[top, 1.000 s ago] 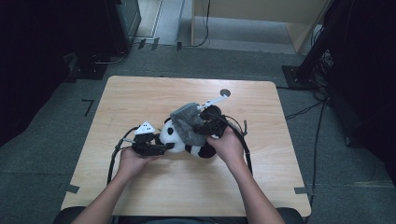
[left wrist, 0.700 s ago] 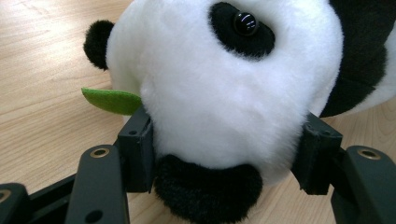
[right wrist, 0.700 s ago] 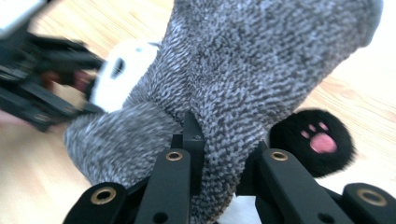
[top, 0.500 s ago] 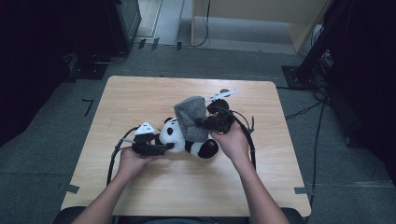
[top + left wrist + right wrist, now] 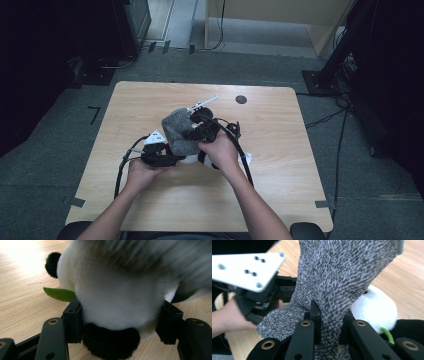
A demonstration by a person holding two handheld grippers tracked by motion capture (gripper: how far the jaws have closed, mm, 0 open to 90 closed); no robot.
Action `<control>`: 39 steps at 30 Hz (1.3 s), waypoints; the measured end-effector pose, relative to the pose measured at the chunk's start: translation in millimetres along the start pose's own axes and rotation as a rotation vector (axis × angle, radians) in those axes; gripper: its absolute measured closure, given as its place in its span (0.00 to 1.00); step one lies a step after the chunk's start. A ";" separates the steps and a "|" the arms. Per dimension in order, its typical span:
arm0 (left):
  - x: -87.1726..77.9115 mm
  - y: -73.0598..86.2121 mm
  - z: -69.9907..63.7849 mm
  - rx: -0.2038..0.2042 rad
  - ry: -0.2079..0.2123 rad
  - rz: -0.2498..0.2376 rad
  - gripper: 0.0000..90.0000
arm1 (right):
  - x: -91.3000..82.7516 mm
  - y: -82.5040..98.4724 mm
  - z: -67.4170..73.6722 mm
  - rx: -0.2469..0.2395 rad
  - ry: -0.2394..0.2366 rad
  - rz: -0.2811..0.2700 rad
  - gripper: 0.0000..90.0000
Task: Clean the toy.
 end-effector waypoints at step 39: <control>0.7 -1.1 0.1 -0.019 0.010 -0.004 0.40 | -23.0 16.9 -35.0 -0.047 0.162 0.071 0.90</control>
Point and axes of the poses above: each handheld gripper's, and its own axes: x roughly forward along the jaws, y roughly out of its underside, z roughly to its left, the point moved 10 cm from there along x, roughly forward along the jaws, and after that the axes turned 6 degrees about -y, right-handed, at the moved point
